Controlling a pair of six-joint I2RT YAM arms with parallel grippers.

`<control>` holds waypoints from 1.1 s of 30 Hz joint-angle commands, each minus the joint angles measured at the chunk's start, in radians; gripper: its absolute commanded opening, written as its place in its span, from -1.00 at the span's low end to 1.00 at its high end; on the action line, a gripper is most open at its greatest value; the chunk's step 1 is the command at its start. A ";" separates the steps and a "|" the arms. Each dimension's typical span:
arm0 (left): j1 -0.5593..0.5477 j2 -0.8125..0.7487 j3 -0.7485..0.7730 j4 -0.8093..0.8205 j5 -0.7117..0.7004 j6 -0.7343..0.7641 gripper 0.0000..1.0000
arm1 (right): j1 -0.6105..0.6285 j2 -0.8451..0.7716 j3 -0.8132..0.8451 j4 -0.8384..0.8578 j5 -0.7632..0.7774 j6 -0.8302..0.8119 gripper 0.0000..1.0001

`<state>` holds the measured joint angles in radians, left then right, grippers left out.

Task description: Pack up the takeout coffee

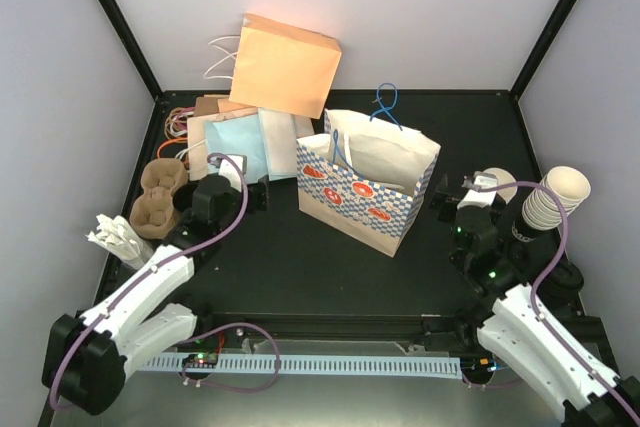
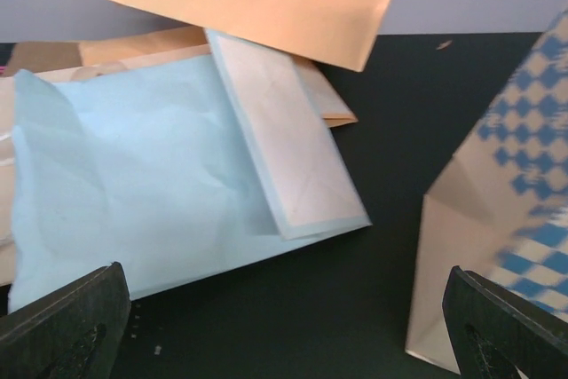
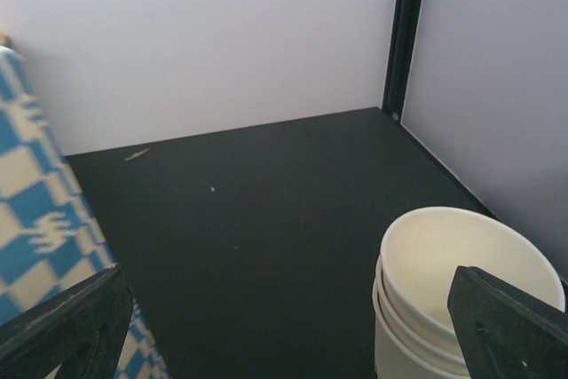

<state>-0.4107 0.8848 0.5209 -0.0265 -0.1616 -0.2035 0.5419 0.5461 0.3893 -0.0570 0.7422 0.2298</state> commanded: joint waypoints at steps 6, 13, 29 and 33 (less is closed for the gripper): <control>0.120 0.078 -0.098 0.329 -0.095 0.137 0.98 | -0.190 0.076 -0.076 0.348 -0.300 -0.137 1.00; 0.246 0.144 -0.099 0.426 0.019 0.164 0.98 | -0.284 0.231 -0.117 0.513 -0.373 -0.199 0.98; 0.326 0.361 -0.163 0.759 0.024 0.268 0.98 | -0.443 0.668 -0.127 0.932 -0.572 -0.232 0.88; 0.339 0.389 -0.165 0.808 0.047 0.283 0.98 | -0.444 0.715 -0.113 0.972 -0.564 -0.260 0.89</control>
<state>-0.0879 1.2518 0.3584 0.6556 -0.1505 0.0502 0.1055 1.2190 0.2726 0.8055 0.1951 -0.0109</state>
